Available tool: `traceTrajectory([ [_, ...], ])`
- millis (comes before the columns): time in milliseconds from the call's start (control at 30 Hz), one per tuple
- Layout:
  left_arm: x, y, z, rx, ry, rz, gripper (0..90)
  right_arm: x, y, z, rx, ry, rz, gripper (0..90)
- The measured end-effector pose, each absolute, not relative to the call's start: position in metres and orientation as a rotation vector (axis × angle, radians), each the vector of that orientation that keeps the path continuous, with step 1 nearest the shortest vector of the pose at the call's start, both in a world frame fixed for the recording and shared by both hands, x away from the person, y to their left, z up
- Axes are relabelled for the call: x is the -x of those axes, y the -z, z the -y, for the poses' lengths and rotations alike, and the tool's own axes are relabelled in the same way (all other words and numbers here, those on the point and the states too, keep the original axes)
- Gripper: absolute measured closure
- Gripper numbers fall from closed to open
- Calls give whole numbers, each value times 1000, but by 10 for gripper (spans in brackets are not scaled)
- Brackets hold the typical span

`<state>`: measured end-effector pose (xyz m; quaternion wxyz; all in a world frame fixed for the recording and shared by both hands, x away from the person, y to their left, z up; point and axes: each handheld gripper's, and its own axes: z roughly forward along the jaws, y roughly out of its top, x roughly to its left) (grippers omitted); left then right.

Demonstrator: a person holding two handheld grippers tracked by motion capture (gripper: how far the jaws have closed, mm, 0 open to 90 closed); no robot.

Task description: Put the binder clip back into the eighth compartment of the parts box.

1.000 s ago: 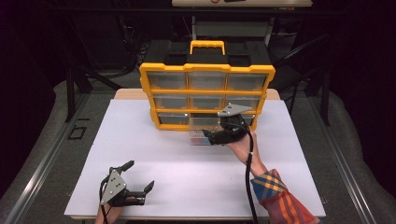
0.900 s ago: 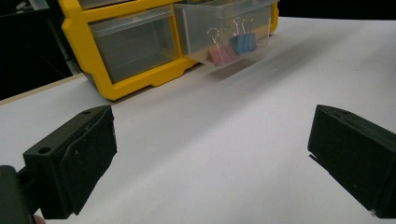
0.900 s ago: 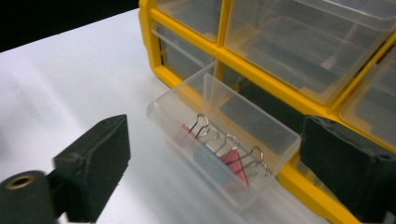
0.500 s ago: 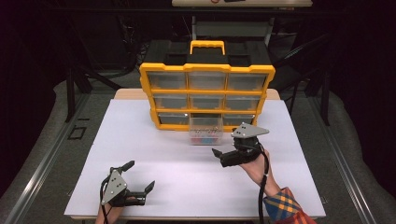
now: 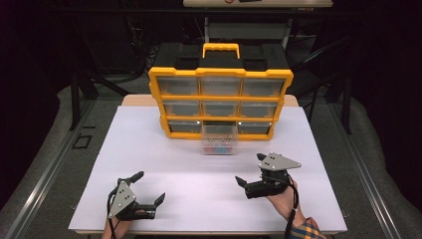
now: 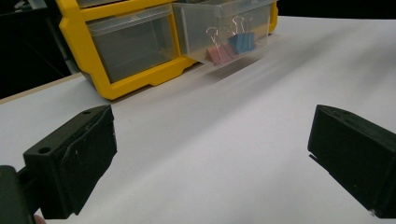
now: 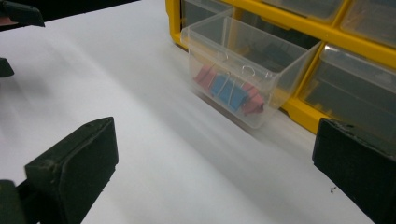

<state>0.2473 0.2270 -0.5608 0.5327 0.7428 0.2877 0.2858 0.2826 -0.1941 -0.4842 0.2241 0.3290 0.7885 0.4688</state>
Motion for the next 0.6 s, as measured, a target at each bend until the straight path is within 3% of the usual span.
traceTrajectory([
  [600, -248, 561, -227, -1779, -677, -682, 10, -253, 519, 220, -959, -1289, -2082, 0],
])
